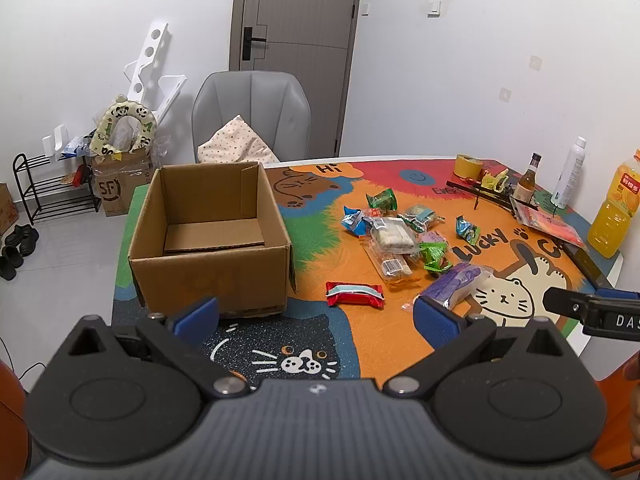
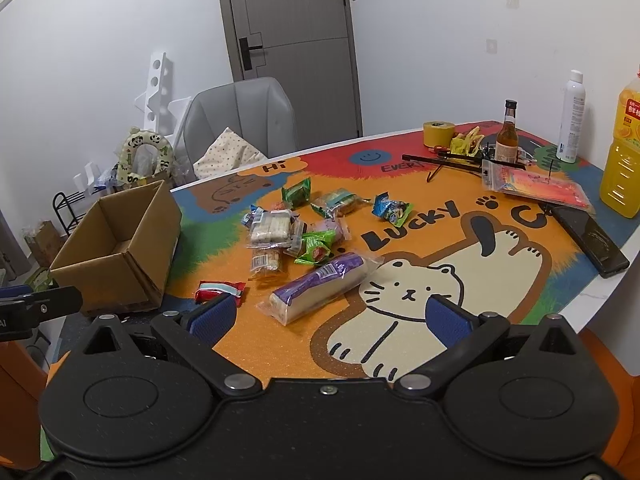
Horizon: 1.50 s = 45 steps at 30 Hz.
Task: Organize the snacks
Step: 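Move both tools toward the snacks on the table, then grasp the red-and-blue bar with the left tool while the right tool grasps the purple-wrapped bread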
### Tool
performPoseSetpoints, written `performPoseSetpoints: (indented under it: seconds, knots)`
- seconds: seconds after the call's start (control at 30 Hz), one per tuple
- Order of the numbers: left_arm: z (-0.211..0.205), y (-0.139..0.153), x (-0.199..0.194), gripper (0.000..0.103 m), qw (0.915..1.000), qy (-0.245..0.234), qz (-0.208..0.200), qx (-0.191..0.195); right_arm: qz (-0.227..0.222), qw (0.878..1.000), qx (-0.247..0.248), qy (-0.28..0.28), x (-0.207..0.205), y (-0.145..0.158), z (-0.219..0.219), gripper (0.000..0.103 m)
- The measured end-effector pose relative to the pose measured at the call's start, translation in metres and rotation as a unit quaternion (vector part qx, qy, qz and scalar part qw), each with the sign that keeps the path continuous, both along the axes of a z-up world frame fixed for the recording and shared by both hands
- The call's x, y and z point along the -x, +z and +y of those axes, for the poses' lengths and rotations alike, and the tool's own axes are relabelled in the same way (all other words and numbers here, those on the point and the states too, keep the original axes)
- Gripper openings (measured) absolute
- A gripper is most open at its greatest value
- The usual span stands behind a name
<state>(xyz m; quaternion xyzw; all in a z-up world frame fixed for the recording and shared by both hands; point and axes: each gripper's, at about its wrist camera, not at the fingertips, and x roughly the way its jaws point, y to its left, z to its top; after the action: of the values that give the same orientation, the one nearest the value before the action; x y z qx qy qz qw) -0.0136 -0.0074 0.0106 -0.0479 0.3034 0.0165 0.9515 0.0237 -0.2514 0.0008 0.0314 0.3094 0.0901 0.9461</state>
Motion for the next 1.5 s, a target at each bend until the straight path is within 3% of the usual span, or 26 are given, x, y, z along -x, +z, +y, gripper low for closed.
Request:
performPoseSetpoints:
  seconds: [0.67, 1.5]
  knots:
    - [0.0, -0.002, -0.004, 0.103, 1.0, -0.002, 0.002, 0.003, 0.004, 1.0, -0.003, 0.005, -0.004, -0.005, -0.002, 0.103]
    - [-0.016, -0.023, -0.067, 0.103, 0.9994, -0.017, 0.008, 0.03, 0.025, 0.999, -0.045, 0.011, -0.046, -0.034, -0.03, 0.103]
